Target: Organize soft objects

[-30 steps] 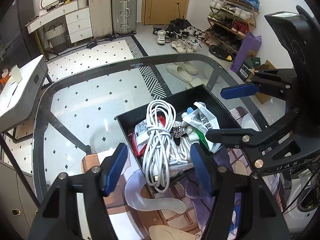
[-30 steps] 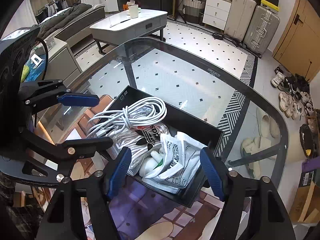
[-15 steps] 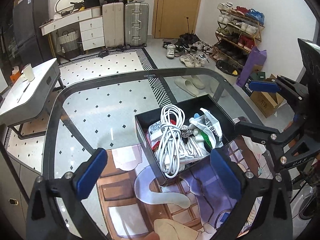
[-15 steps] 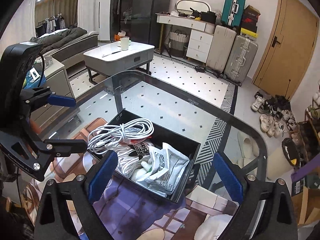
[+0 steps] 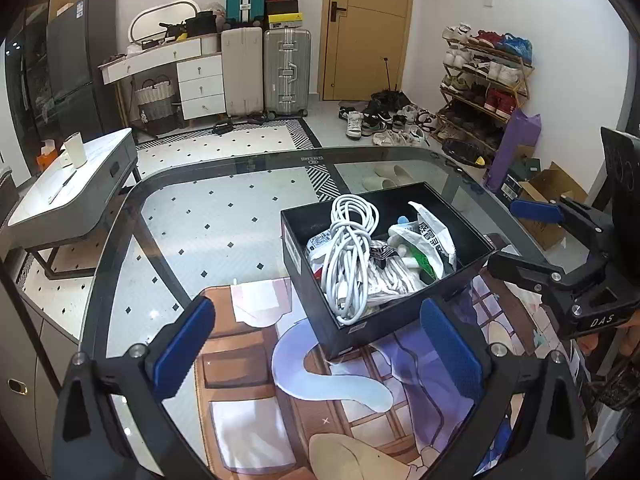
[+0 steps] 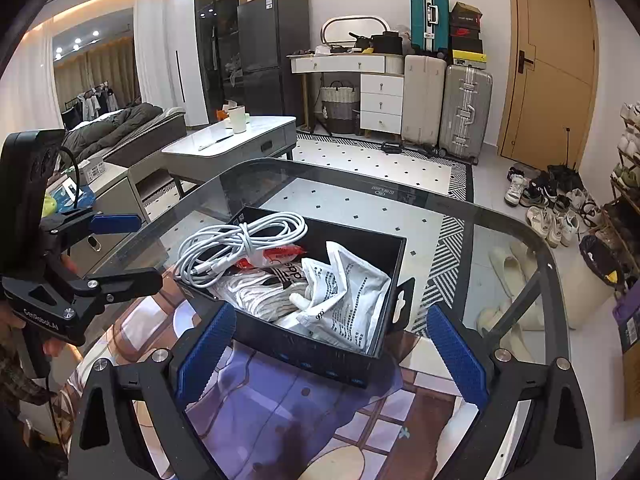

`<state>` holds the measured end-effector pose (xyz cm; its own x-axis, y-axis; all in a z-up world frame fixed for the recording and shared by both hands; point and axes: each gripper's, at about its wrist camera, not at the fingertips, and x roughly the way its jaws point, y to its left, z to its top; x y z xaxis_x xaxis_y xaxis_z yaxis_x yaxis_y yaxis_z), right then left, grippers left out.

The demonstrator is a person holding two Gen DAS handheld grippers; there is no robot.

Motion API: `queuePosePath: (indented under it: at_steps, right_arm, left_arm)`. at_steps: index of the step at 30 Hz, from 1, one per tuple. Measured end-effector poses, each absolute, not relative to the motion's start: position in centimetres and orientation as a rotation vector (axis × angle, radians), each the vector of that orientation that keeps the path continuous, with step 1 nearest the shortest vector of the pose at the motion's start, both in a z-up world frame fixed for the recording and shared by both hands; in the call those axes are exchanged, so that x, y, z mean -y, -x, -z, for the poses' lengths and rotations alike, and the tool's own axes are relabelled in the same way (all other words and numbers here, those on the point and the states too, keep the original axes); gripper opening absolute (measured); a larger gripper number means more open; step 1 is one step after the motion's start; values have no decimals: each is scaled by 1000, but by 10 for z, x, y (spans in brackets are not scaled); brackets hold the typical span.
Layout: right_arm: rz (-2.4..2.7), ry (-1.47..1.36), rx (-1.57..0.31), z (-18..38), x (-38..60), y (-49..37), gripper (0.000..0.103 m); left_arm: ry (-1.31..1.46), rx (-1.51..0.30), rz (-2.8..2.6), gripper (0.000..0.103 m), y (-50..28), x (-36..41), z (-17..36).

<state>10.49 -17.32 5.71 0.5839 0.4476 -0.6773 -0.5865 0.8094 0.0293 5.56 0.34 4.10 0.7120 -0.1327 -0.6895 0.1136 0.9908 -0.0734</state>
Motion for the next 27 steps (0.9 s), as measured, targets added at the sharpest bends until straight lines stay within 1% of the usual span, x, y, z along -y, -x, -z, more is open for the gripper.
queuePosePath:
  at_steps: [5,12,16,27]
  right_arm:
    - [-580,156,-707,-46,182,-105,98]
    - [-529,72,-667,-46,198,-107,98]
    - [-504,65,-641,-44,204,-105,98]
    - [-476,51,-645,-27,206,-102,98]
  left_arm:
    - [44,-742,111,103,-52,-8,-29]
    - [64,-714,98,103,-48,-9,-13]
    - [77,-710,97,103,-48,-9,-6]
    - [95,-664,88,103,-41,-10,5]
